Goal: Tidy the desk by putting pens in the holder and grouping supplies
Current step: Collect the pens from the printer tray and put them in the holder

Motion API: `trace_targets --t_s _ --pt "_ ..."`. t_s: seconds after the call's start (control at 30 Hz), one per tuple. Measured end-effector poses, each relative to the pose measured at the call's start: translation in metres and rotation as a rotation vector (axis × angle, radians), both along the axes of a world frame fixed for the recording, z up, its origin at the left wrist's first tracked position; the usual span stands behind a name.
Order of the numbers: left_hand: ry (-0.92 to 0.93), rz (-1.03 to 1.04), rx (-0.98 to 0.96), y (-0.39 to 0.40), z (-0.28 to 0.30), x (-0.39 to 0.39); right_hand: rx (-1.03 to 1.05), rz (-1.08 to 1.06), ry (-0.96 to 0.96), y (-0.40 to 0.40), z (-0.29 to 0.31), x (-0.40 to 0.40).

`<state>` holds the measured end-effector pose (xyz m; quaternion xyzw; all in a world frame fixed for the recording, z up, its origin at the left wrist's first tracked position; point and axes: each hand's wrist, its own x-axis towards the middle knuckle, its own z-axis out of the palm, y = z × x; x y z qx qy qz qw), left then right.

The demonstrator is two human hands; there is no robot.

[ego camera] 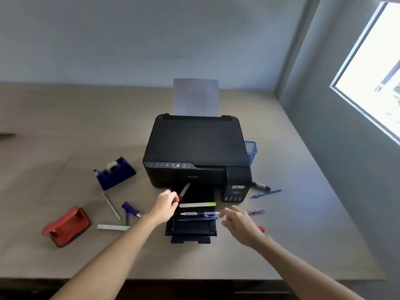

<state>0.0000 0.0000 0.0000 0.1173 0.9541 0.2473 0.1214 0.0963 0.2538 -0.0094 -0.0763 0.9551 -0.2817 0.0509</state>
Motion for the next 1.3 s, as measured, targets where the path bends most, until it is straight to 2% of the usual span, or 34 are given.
trace_targets --t_s 0.1,0.3,0.43,0.53,0.73,0.87,1.0,1.17,1.3 --pt "-0.036 0.148 0.003 0.016 -0.008 -0.013 0.026 -0.014 -0.051 -0.016 -0.021 -0.010" --pt "-0.101 0.303 -0.020 0.041 -0.012 -0.036 0.107 -0.054 -0.057 -0.030 -0.042 -0.023" --pt "-0.225 0.219 -0.168 0.042 -0.026 -0.042 0.156 -0.060 -0.077 -0.032 -0.048 -0.027" --pt "-0.240 0.165 -0.235 0.037 -0.032 -0.043 0.198 -0.042 -0.071 -0.034 -0.051 -0.025" --pt "-0.182 0.081 -0.136 0.019 -0.038 -0.031 0.269 -0.017 0.042 -0.042 -0.049 -0.020" --pt "-0.163 -0.039 -0.039 0.025 -0.041 -0.026 0.272 -0.081 0.088 -0.048 -0.046 -0.010" --pt "-0.174 -0.166 -0.132 0.030 -0.048 -0.033 0.168 -0.133 0.062 -0.049 -0.044 0.001" --pt "-0.079 -0.233 -0.268 0.030 -0.057 -0.037 -0.356 -0.454 -0.006 -0.043 -0.035 0.015" --pt "-0.027 -0.300 -0.294 0.026 -0.060 -0.037 -0.454 -0.619 -0.148 -0.044 -0.039 0.009"
